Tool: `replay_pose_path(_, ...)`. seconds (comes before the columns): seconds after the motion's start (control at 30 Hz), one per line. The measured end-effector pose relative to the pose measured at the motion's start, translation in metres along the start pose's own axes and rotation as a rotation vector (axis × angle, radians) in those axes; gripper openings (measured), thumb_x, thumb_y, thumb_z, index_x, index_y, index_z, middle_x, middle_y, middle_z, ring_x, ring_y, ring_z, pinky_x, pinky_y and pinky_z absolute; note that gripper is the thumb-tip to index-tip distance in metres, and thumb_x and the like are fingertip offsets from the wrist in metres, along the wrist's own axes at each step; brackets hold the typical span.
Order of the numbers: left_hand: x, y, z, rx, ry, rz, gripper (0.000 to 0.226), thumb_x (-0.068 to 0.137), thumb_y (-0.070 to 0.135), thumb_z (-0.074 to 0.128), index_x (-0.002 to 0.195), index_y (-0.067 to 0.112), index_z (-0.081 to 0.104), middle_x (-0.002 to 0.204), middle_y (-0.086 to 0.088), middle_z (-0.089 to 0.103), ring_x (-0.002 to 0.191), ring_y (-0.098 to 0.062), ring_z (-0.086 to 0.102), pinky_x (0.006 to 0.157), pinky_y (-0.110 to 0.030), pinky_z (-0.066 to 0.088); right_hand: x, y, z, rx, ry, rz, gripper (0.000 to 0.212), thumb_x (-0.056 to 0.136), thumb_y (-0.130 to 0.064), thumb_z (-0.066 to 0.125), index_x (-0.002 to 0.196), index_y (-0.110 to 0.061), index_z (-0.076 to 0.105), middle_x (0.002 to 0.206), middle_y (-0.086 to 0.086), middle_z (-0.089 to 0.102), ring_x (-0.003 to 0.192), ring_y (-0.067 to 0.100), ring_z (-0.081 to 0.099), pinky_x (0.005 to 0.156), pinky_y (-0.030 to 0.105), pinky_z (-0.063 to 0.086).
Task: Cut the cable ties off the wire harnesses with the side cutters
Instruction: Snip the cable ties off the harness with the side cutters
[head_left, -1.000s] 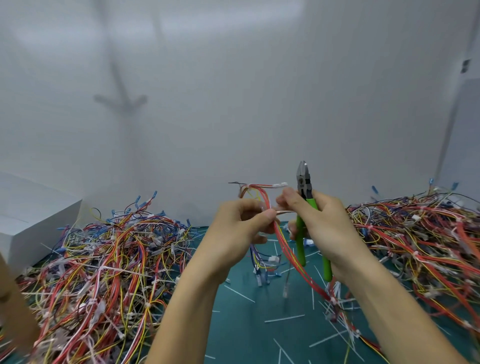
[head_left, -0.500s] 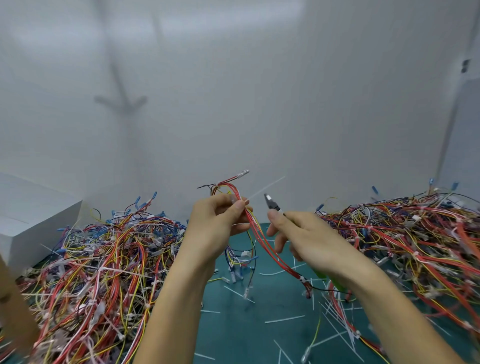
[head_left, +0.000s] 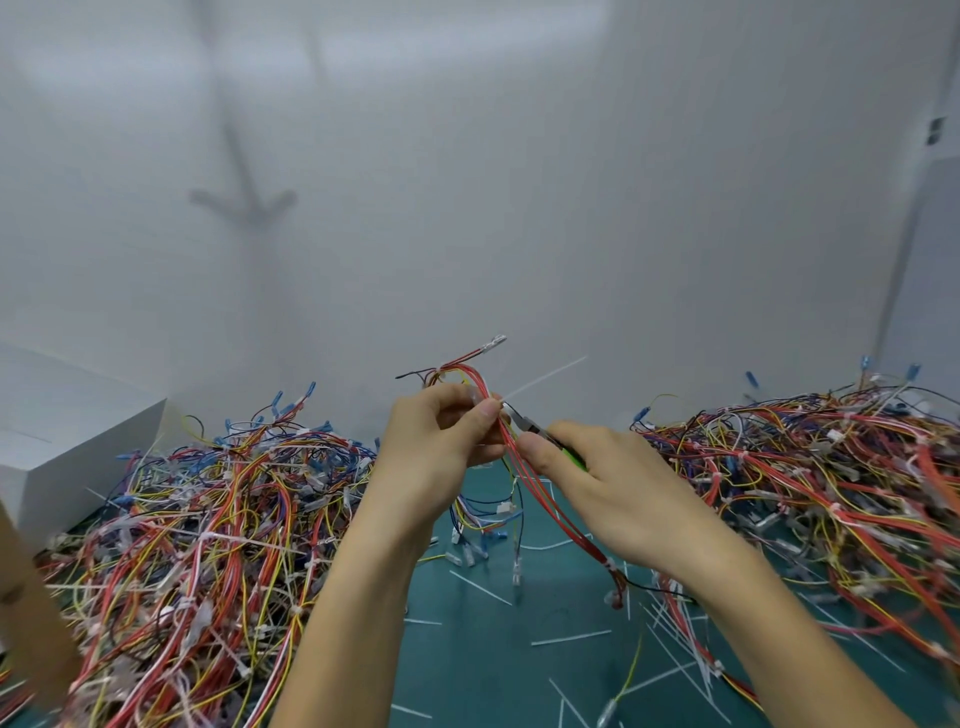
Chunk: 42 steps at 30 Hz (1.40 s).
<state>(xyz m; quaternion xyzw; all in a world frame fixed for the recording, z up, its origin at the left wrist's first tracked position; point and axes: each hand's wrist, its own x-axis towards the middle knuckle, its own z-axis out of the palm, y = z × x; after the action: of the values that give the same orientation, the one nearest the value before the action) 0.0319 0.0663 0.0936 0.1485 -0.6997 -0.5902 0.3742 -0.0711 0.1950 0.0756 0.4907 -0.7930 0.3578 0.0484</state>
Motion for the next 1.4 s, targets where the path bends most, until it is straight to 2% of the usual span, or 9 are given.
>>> replay_pose_path(0.23,-0.0005,0.0008,0.0012,0.013,-0.015,0.013,0.009,0.094,0.001,0.059,0.088,-0.003,0.065,0.064,0.0,0.067,0.058,-0.004,0.066,0.061,-0.016,0.056,-0.0003,-0.0013,0.0004,0.019,0.004,-0.012,0.056,0.09,-0.068,0.032,0.073,-0.017,0.05,0.062,0.004,0.051,0.067,0.025,0.05,0.062,0.042,0.04)
replay_pose_path(0.37,-0.0016,0.0022,0.0019,0.002,-0.032,0.025,0.011,0.094,-0.001,0.058,0.085,0.0,0.064,0.066,-0.002,0.067,0.058,-0.003,0.066,0.059,-0.015,0.054,-0.0005,-0.0008,0.0006,0.056,0.002,-0.011,0.051,0.09,-0.069,0.033,0.066,-0.028,0.049,0.055,-0.001,0.046,0.058,0.018,0.045,0.059,0.04,0.037)
replay_pose_path(0.5,-0.0021,0.0029,0.0017,-0.016,-0.04,0.035,0.011,0.094,-0.002,0.058,0.086,0.0,0.064,0.065,0.0,0.068,0.059,-0.004,0.066,0.06,-0.015,0.055,-0.0001,-0.0005,-0.0002,0.11,-0.006,-0.001,0.051,0.09,-0.069,0.035,0.064,-0.029,0.051,0.061,0.002,0.057,0.062,0.021,0.053,0.064,0.041,0.045)
replay_pose_path(0.63,-0.0022,0.0036,0.0025,-0.028,-0.053,0.031,0.013,0.094,-0.002,0.058,0.084,0.003,0.064,0.066,0.001,0.07,0.06,-0.005,0.068,0.062,-0.016,0.056,0.0005,-0.0005,-0.0011,0.145,-0.022,-0.012,0.046,0.092,-0.066,0.036,0.062,-0.036,0.054,0.064,0.0,0.061,0.06,0.017,0.052,0.063,0.038,0.043)
replay_pose_path(0.8,-0.001,0.0024,0.0022,-0.024,-0.057,0.035,0.009,0.093,-0.002,0.059,0.085,-0.001,0.065,0.067,0.0,0.07,0.06,-0.006,0.067,0.062,-0.017,0.057,0.0006,-0.0016,-0.0018,0.159,-0.04,-0.012,0.045,0.094,-0.066,0.036,0.06,-0.045,0.055,0.067,0.014,0.061,0.057,0.018,0.049,0.064,0.039,0.044)
replay_pose_path(0.97,-0.0001,0.001,0.0007,0.011,-0.042,0.047,0.006,0.092,-0.001,0.061,0.088,-0.001,0.066,0.073,-0.006,0.07,0.061,-0.007,0.066,0.065,-0.019,0.058,0.0002,-0.0002,-0.0023,0.152,-0.054,0.0,0.056,0.094,-0.066,0.036,0.064,-0.022,0.052,0.066,0.014,0.059,0.056,0.019,0.045,0.063,0.041,0.044)
replay_pose_path(1.1,0.0,0.0009,0.0003,0.034,-0.046,0.056,0.008,0.092,0.0,0.062,0.091,-0.006,0.066,0.072,-0.007,0.069,0.06,-0.006,0.065,0.063,-0.017,0.057,0.0001,-0.0004,-0.0022,0.12,-0.062,-0.008,0.061,0.094,-0.065,0.035,0.072,-0.01,0.049,0.066,0.016,0.053,0.057,0.015,0.038,0.059,0.037,0.034)
replay_pose_path(1.23,0.0001,0.0012,0.0002,0.048,-0.049,0.072,0.007,0.092,-0.001,0.062,0.089,-0.005,0.066,0.072,-0.005,0.069,0.06,-0.006,0.066,0.063,-0.017,0.056,0.0002,-0.0009,-0.0023,0.14,-0.063,0.001,0.056,0.096,-0.063,0.036,0.065,-0.016,0.046,0.059,0.008,0.048,0.053,0.012,0.036,0.058,0.035,0.032)
replay_pose_path(1.4,-0.0004,0.0014,0.0001,0.064,-0.051,0.078,0.007,0.092,-0.001,0.062,0.087,-0.001,0.067,0.072,-0.004,0.07,0.06,-0.005,0.066,0.063,-0.017,0.056,0.0001,-0.002,-0.0024,0.171,-0.083,0.007,0.05,0.096,-0.063,0.036,0.056,-0.038,0.053,0.053,0.0,0.047,0.047,0.009,0.037,0.058,0.034,0.035)
